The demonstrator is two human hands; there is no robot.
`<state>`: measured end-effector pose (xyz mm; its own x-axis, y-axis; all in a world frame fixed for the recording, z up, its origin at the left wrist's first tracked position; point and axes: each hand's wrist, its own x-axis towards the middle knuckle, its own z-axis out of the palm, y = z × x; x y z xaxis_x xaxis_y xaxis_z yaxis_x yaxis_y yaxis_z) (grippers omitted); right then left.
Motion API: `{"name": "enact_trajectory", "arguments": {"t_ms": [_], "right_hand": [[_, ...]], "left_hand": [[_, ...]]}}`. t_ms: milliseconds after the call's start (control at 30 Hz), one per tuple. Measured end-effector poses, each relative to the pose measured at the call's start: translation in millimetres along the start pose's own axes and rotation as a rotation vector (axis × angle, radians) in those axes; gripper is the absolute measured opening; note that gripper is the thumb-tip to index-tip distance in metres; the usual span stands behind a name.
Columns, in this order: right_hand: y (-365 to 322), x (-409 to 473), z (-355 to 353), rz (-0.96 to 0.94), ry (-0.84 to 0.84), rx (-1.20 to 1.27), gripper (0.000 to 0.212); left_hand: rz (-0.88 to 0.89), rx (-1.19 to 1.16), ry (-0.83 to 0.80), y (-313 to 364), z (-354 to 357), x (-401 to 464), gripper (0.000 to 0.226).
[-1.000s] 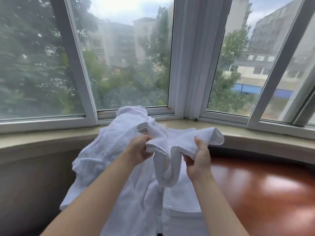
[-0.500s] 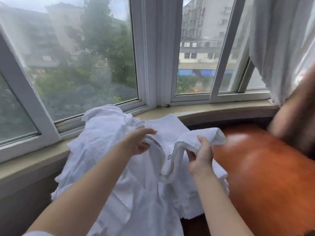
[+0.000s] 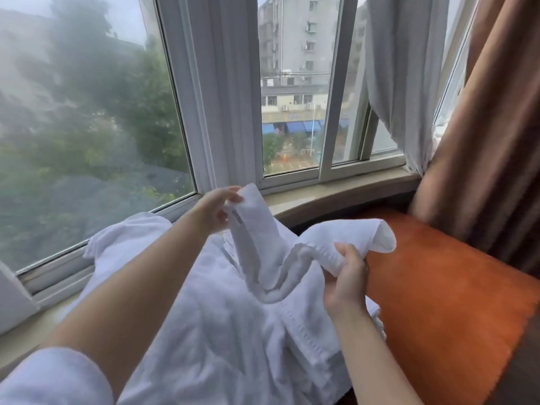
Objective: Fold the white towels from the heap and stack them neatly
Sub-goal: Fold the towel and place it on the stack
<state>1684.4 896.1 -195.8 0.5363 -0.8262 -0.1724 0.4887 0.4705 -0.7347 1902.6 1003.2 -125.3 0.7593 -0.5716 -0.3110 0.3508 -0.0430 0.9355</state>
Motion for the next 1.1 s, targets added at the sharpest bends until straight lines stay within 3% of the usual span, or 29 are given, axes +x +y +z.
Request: {"name": "enact_trajectory", "arguments": {"t_ms": [67, 133, 200, 267, 367, 500, 567, 633, 700, 833, 900, 1000, 1100], "right_hand": [[12.5, 8.7, -8.3, 0.013, 0.035, -0.028, 0.016], [37.2, 8.6, -24.6, 0.081, 0.139, -0.136, 0.012], [64.3, 4.2, -47.4, 0.240, 0.233, -0.287, 0.011], [80.7, 1.0, -67.1, 0.435, 0.277, -0.333, 0.016], [79.7, 8.4, -82.4, 0.590, 0.192, -0.164, 0.033], [69.4, 26.8, -89.8, 0.434, 0.262, 0.002, 0.039], [66.7, 34.0, -86.2, 0.218, 0.280, -0.126, 0.031], [61.4, 41.4, -82.4, -0.035, 0.233, -0.327, 0.046], [60.5, 43.5, -84.7, -0.140, 0.273, -0.455, 0.059], [86.9, 24.9, -114.3, -0.039, 0.581, -0.587, 0.068], [96.8, 15.7, -118.7, -0.040, 0.619, -0.627, 0.070], [92.4, 24.9, -107.8, -0.121, 0.700, -0.770, 0.071], [82.3, 45.4, -96.7, -0.128, 0.712, -0.927, 0.076]], "left_hand": [[0.106, -0.045, 0.146, 9.2, -1.6, 31.5, 0.049], [0.110, -0.001, 0.208, -3.9, -7.5, 59.9, 0.068], [-0.038, 0.096, 0.228, -41.4, -16.8, 83.4, 0.084], [-0.171, 0.133, 0.211, -84.4, -21.0, 99.6, 0.087], [-0.232, 0.198, 0.231, -125.4, -17.4, 119.9, 0.088], [-0.173, 0.373, 0.329, -142.3, -15.2, 139.4, 0.082], [-0.159, 0.471, 0.355, -143.4, -12.3, 141.1, 0.081], [-0.147, 0.693, 0.380, -145.1, -5.0, 138.0, 0.078], [-0.101, 0.939, 0.393, -148.4, 7.7, 130.4, 0.074], [-0.008, 1.074, 0.344, -165.2, 25.6, 111.6, 0.057], [0.040, 1.151, 0.353, -171.8, 27.8, 102.2, 0.047], [0.111, 1.324, 0.353, -175.5, 24.4, 94.3, 0.050], [0.253, 1.435, 0.203, -175.9, 20.0, 95.6, 0.046]]}}
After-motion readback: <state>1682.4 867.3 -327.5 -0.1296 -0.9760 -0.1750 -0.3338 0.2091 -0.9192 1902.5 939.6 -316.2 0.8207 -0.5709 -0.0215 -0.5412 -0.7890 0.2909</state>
